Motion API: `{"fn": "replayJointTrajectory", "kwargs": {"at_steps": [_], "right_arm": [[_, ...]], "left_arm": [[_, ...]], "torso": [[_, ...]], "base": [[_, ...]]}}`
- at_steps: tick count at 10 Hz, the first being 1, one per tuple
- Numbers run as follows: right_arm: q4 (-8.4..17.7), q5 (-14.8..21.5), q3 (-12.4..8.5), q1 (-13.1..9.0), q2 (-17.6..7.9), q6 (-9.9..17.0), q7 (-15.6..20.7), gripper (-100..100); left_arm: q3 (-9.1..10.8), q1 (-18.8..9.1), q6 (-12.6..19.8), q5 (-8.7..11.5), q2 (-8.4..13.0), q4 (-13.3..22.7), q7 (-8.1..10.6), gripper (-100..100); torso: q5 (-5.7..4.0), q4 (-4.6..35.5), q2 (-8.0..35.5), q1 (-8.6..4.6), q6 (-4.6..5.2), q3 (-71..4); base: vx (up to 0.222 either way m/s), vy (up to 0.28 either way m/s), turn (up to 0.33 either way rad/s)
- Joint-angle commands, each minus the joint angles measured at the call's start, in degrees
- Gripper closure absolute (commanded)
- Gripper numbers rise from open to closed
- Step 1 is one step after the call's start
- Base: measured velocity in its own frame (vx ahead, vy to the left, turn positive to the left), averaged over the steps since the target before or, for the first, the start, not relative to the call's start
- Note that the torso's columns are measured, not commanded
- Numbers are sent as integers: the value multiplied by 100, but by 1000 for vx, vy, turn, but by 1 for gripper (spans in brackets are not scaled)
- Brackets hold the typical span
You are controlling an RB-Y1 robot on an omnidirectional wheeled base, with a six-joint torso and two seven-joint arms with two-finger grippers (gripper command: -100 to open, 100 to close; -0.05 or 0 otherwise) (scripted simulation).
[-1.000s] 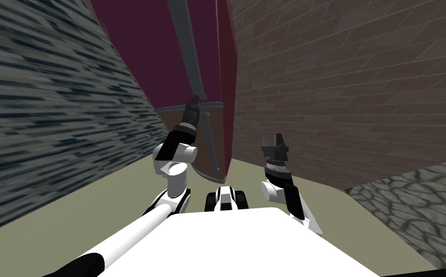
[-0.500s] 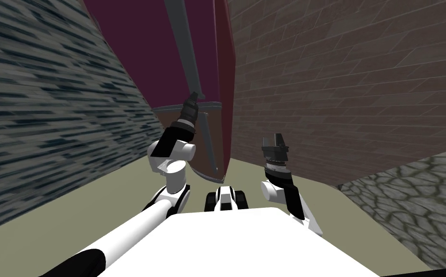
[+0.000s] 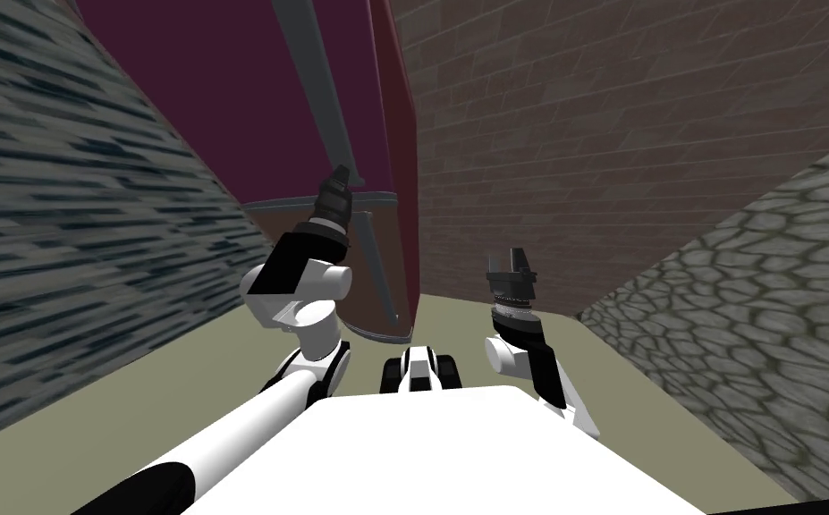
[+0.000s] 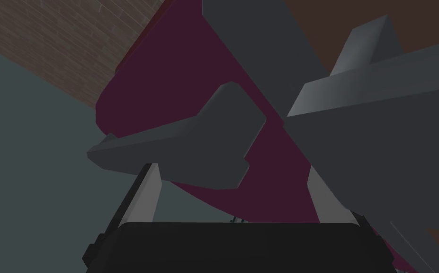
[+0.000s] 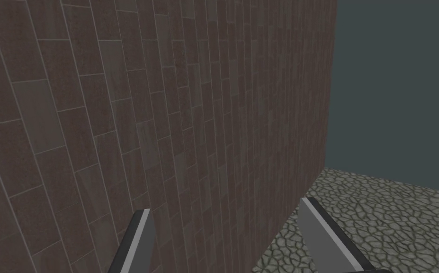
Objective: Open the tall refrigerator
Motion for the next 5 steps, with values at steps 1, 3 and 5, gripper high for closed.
{"fn": "replayJointTrajectory", "kwargs": {"at_steps": [1,3,5], "right_arm": [[0,0,0,0,0,0,0,0],[0,0,0,0,0,0,0,0],[-1,0,-1,3,1,-1,0,0]], "left_arm": [[189,-74,288,-122,60,-136,-92,-100],[204,-65,291,-152,58,-155,-100,-100],[39,-44,63,-42,5,-12,-25,100]], "torso": [[-2,-2,-9,0,4,-9],[6,-9,-12,9,-3,-6],[14,-12,-11,14,-18,-2]], "base": [[-7,41,-244],[-7,26,-158],[12,-37,351]]}}
